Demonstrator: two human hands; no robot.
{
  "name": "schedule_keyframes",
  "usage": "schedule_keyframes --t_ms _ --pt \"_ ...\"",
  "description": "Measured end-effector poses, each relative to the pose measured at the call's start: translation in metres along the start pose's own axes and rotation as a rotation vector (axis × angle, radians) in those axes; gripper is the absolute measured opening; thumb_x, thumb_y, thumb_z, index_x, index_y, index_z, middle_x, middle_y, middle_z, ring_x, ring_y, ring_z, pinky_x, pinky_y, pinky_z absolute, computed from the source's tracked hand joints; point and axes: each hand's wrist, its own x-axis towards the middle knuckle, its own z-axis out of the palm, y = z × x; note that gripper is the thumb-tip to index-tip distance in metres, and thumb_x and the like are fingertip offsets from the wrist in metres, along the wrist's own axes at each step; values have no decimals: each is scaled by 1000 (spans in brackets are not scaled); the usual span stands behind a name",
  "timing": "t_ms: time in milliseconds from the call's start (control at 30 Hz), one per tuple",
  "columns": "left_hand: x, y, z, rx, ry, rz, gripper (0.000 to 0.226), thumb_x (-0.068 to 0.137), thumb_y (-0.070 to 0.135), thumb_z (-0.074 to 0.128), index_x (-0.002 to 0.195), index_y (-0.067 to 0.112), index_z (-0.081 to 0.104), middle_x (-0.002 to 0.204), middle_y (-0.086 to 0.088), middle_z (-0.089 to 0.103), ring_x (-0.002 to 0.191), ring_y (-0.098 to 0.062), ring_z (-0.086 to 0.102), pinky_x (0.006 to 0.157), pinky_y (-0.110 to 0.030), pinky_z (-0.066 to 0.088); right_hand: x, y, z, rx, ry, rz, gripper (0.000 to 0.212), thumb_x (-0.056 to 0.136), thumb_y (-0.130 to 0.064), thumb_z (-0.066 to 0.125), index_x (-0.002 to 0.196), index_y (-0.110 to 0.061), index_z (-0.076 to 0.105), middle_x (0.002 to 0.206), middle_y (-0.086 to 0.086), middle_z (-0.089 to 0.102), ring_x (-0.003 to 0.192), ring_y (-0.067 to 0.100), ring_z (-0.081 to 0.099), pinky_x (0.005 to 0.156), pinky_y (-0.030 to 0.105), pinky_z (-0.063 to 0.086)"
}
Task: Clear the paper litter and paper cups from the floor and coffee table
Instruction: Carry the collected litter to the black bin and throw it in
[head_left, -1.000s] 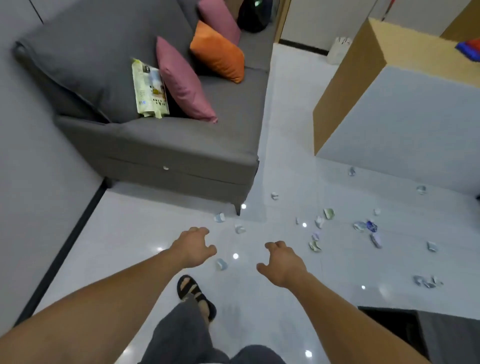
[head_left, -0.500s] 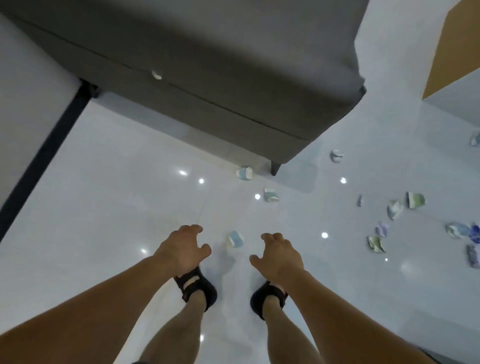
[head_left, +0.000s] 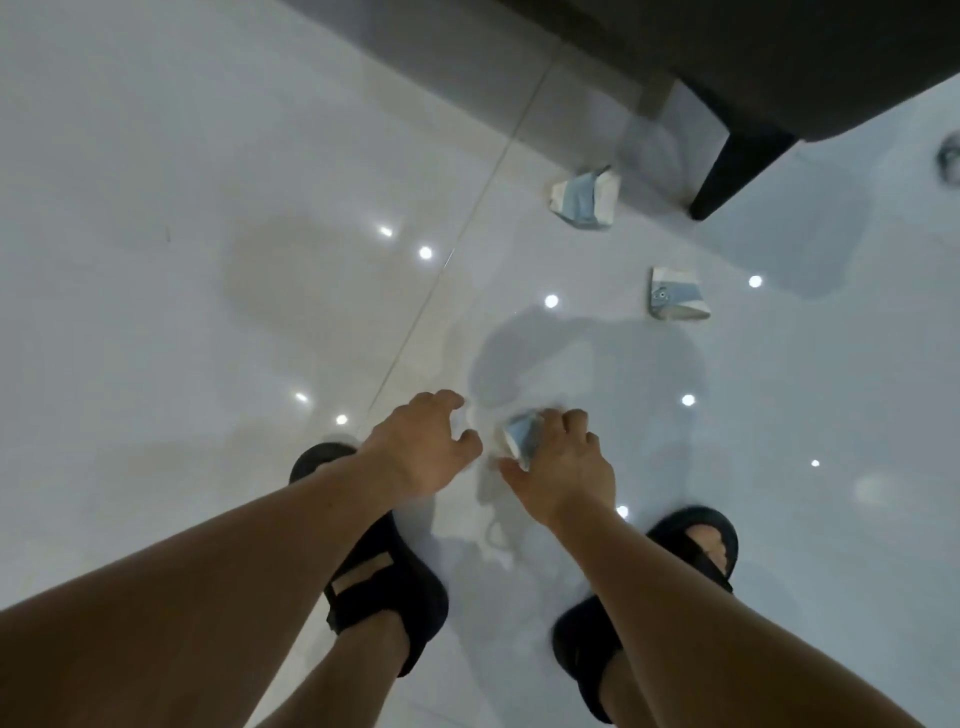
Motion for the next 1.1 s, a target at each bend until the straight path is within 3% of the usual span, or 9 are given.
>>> schedule_keyframes --t_ms 133,233,367,467,600,733,933,1000,1100 --pt "8 11 1 -98 3 11 58 93 48 49 144 25 34 142 1 46 123 -20 49 100 -31 39 3 3 -10 19 58 -78 67 82 -45 69 133 -11 42 124 5 45 110 23 52 82 31 50" --pt "0 34 -7 -321 -41 65 55 91 44 55 139 21 41 129 3 53 112 -16 54 91 -26 42 -7 -1 -43 62 238 -266 65 71 -39 79 123 -8 55 115 8 54 96 25 58 66 33 54" --pt "-9 69 -21 -408 -87 183 25 89 27 62 110 16 56 100 0 63 93 -17 62 71 -19 47 -13 -5 -90 205 417 -425 77 56 -37 90 121 -8 59 112 8 58 90 23 62 61 31 57" --pt "-5 83 -31 -329 3 227 25 91 25 60 112 12 55 102 -4 63 91 -19 61 78 -26 50 -3 16 -113 161 303 -463 100 58 -54 86 139 -12 45 132 6 50 113 21 54 84 30 53" --pt "13 74 -37 -155 159 158 20 89 30 56 92 15 45 90 -2 53 80 -23 51 64 -28 36 44 69 -136 -115 317 -259 106 71 -67 71 152 -24 17 157 3 21 140 26 26 109 43 37" --pt "35 56 -23 -135 170 100 22 88 28 56 102 11 51 96 -5 57 85 -26 56 68 -30 44 95 92 -141 -152 256 -61 94 79 -64 66 150 -37 10 157 0 8 140 33 25 103 48 42" --pt "39 52 -14 -209 180 148 17 86 24 58 99 13 54 92 -4 59 82 -23 57 68 -31 45 103 76 -118 65 186 8 60 86 -33 66 139 -27 38 132 6 33 105 31 56 79 36 53" --pt "25 58 -22 -205 191 153 20 87 25 58 103 12 54 96 -5 60 85 -24 58 70 -30 45 78 63 -118 106 139 -26 59 82 -33 68 134 -24 42 126 5 35 97 31 59 79 38 55" --pt "-14 68 -42 -185 205 153 22 88 27 57 104 13 53 97 -5 59 82 -21 56 63 -26 39 24 41 -132 82 102 -128 74 79 -40 67 142 -27 31 128 1 33 99 26 60 79 38 56"
